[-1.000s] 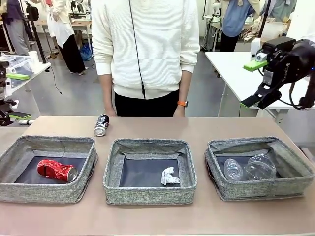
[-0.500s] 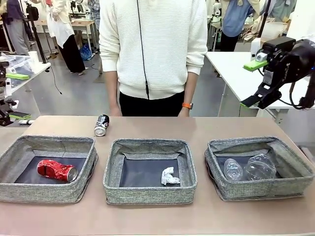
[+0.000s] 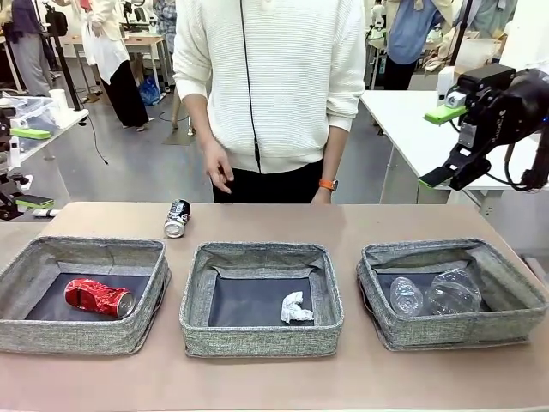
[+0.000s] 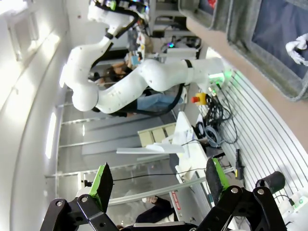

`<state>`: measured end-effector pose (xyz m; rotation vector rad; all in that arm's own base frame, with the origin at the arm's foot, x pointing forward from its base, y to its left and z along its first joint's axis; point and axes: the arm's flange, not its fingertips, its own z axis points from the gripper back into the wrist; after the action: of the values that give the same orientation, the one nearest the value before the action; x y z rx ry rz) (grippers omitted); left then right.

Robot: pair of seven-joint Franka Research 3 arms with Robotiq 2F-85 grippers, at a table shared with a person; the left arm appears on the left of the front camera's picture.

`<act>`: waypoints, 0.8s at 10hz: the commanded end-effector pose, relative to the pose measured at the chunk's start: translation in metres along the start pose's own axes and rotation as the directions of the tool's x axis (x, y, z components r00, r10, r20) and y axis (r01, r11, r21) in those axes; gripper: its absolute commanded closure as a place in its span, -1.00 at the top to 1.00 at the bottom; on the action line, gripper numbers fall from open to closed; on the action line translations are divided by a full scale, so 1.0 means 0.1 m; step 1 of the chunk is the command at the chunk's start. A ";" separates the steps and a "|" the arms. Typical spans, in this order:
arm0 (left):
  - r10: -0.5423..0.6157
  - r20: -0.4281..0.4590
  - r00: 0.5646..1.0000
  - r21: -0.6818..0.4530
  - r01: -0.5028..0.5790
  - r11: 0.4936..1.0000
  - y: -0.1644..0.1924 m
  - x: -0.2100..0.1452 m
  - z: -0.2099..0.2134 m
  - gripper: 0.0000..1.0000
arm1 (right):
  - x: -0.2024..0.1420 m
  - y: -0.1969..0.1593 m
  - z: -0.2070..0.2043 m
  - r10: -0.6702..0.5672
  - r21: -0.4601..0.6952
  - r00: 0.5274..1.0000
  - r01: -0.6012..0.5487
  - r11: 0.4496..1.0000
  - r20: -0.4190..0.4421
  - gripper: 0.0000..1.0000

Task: Sort the waste into the appropriate baskets.
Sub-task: Pick up the waste item pointed out by the person.

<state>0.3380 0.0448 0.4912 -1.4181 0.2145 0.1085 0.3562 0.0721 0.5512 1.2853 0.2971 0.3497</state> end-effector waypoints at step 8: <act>0.006 -0.002 1.000 -0.016 -0.006 1.000 -0.04 -0.02 0.00 1.00 | 0.02 0.00 -0.03 0.009 0.015 1.000 -0.010 1.000 0.025 1.00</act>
<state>0.3380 0.0448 0.4912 -1.4181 0.2145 0.1085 0.3562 0.0720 0.5512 1.2854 0.2969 0.3494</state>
